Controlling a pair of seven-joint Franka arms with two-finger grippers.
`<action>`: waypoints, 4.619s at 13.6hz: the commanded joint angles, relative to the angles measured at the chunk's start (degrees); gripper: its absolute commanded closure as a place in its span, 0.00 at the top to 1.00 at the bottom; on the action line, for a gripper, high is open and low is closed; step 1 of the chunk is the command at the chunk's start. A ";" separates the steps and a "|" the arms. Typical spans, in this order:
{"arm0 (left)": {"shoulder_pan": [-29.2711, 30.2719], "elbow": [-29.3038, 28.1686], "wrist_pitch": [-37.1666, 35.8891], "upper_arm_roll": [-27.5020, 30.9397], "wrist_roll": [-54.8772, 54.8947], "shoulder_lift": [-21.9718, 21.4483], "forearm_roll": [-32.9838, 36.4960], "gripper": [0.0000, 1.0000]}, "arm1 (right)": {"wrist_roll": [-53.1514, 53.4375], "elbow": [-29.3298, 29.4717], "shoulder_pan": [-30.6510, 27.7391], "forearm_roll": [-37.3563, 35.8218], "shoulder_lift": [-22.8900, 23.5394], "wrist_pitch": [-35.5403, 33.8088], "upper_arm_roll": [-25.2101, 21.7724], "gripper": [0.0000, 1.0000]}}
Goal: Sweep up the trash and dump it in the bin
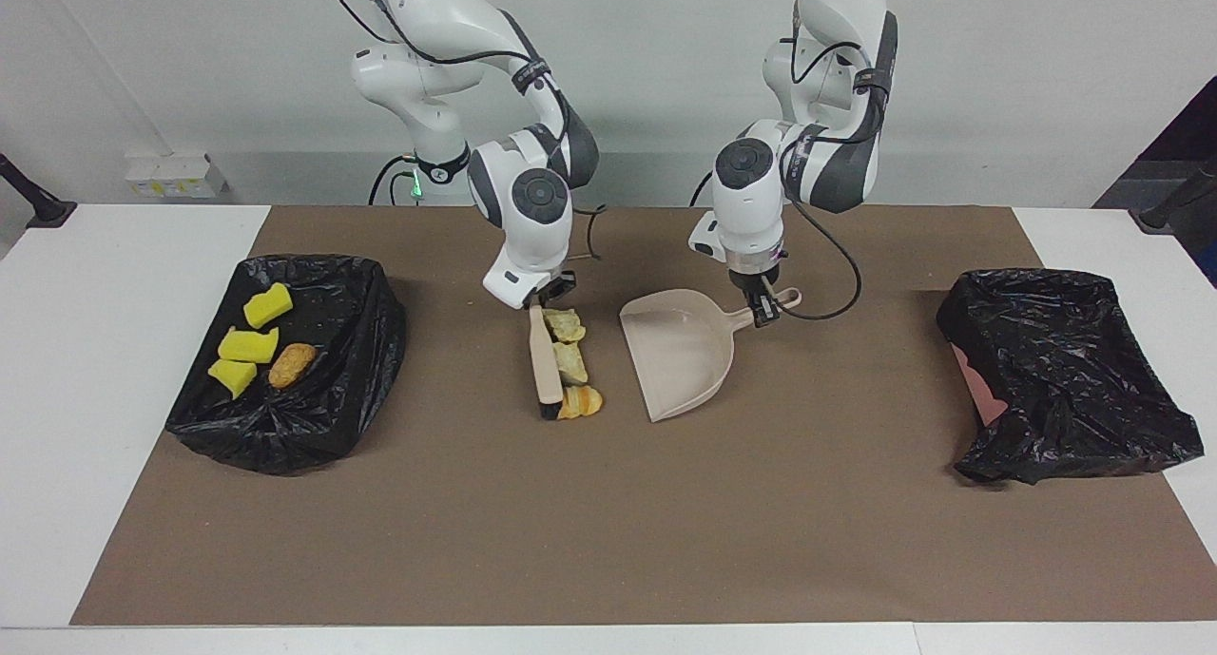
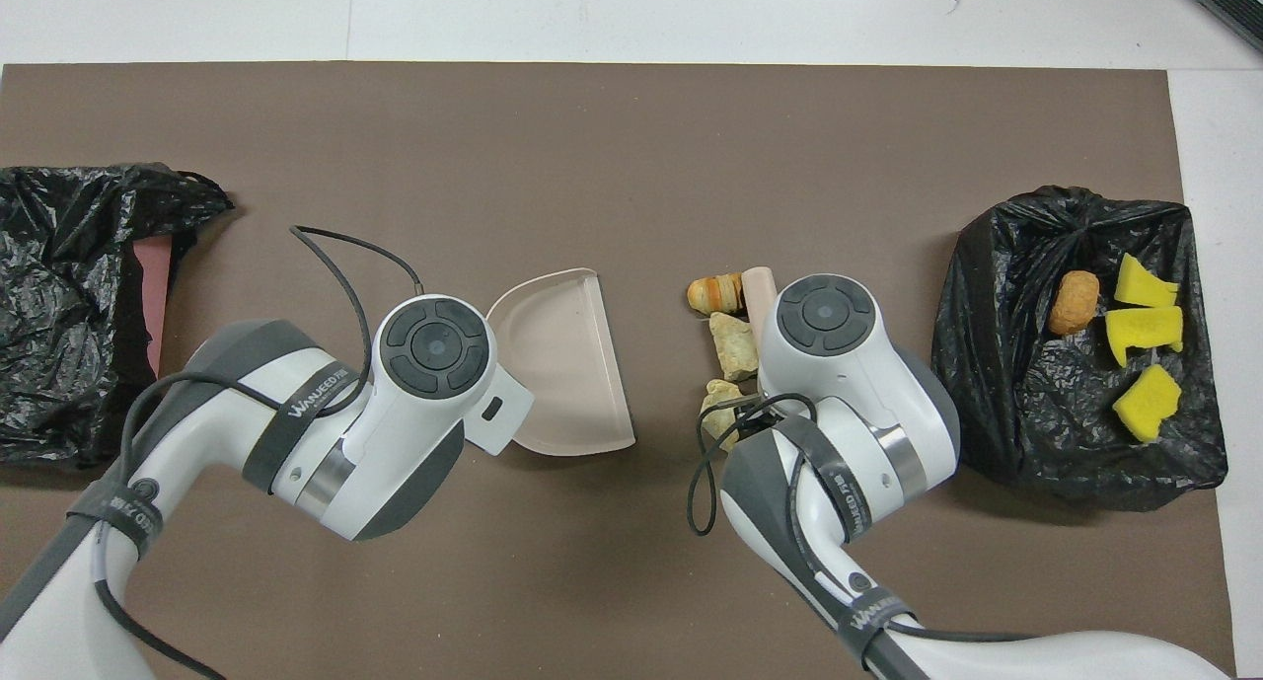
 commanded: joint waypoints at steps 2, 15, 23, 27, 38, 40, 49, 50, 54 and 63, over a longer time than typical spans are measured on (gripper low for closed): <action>-0.46 -2.40 1.05 0.59 -1.86 -1.61 1.02 0.00 | -0.82 2.26 3.01 4.43 0.77 0.96 0.11 0.00; -0.28 -2.22 2.20 0.50 -2.74 -1.34 0.93 0.00 | -2.84 6.90 6.46 16.39 -2.04 -3.31 2.83 0.00; -0.81 -2.40 2.37 0.59 -1.96 -1.52 1.19 0.00 | 0.75 4.55 -1.37 11.40 -10.03 -20.30 2.39 0.00; -1.25 -4.41 2.37 0.59 -0.20 -2.74 3.04 0.00 | 3.92 -1.31 -4.96 8.39 -13.36 -22.33 2.39 0.00; -2.66 -8.11 2.37 0.59 -0.20 -5.12 3.30 0.00 | 4.28 -27.97 -6.38 8.74 -26.05 -3.38 2.66 0.00; -2.66 -8.11 2.37 0.59 -0.20 -5.12 3.39 0.00 | 4.89 -27.62 -5.69 8.83 -22.19 3.47 2.74 0.00; -2.31 -8.11 2.90 0.50 -0.28 -5.03 3.30 0.00 | 6.29 -6.20 5.20 16.90 -2.67 8.16 3.09 0.00; -2.30 -8.11 2.90 0.50 -0.28 -5.03 3.21 0.00 | 7.78 -4.44 7.05 17.96 -1.18 9.12 3.09 0.00; -1.95 -8.03 3.60 0.50 -0.37 -4.86 3.21 0.00 | 9.91 -1.87 10.14 23.77 1.21 14.32 3.01 0.00; -0.90 -6.62 5.54 0.59 0.24 -3.89 3.13 0.00 | 9.82 1.38 6.19 20.52 -5.28 -3.76 2.48 0.00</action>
